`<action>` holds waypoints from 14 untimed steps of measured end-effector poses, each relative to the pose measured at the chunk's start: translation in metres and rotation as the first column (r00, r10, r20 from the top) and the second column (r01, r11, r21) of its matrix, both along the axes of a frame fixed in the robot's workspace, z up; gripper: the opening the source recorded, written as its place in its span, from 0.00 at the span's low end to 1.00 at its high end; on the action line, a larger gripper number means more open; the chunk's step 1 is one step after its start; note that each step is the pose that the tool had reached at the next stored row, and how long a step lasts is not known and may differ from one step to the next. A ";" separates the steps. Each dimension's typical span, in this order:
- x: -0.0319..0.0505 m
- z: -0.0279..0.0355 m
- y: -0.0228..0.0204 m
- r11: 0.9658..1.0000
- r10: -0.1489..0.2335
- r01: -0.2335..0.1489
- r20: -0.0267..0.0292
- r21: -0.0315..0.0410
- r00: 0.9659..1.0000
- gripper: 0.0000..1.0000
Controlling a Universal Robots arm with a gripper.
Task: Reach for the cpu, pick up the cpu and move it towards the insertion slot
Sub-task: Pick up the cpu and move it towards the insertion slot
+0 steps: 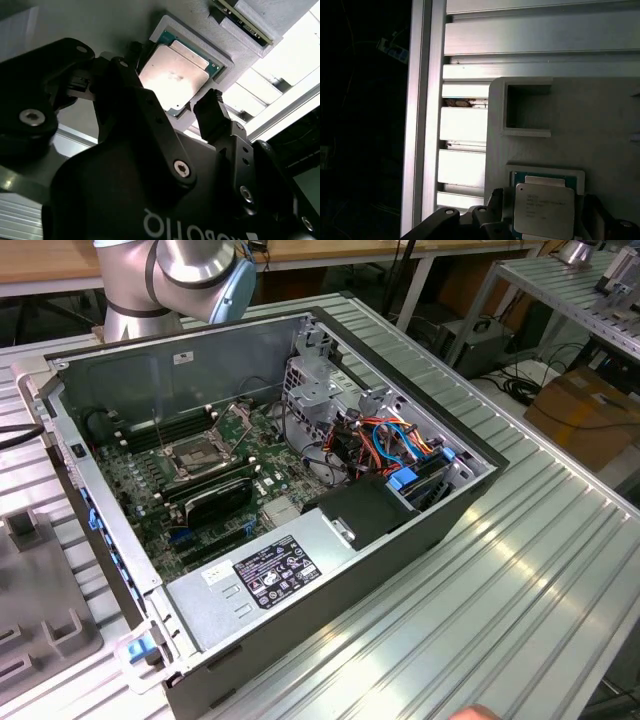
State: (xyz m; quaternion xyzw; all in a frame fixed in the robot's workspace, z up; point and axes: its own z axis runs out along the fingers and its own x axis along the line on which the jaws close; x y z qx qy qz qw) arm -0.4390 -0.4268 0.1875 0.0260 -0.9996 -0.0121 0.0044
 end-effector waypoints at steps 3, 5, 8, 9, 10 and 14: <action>0.0000 0.0000 0.0000 1.000 0.000 0.000 0.000 0.000 1.000 0.65; -0.0002 0.0000 -0.0002 1.000 0.000 0.000 0.001 0.000 1.000 0.65; 0.0000 0.0003 -0.0003 1.000 0.003 -0.003 0.001 0.000 1.000 0.55; 0.0000 0.0009 -0.0003 1.000 0.003 -0.003 0.001 0.000 1.000 0.55; 0.0000 0.0014 -0.0003 1.000 0.003 -0.003 0.001 0.000 1.000 0.55; 0.0000 0.0039 -0.0003 1.000 0.003 -0.003 0.001 0.000 1.000 0.55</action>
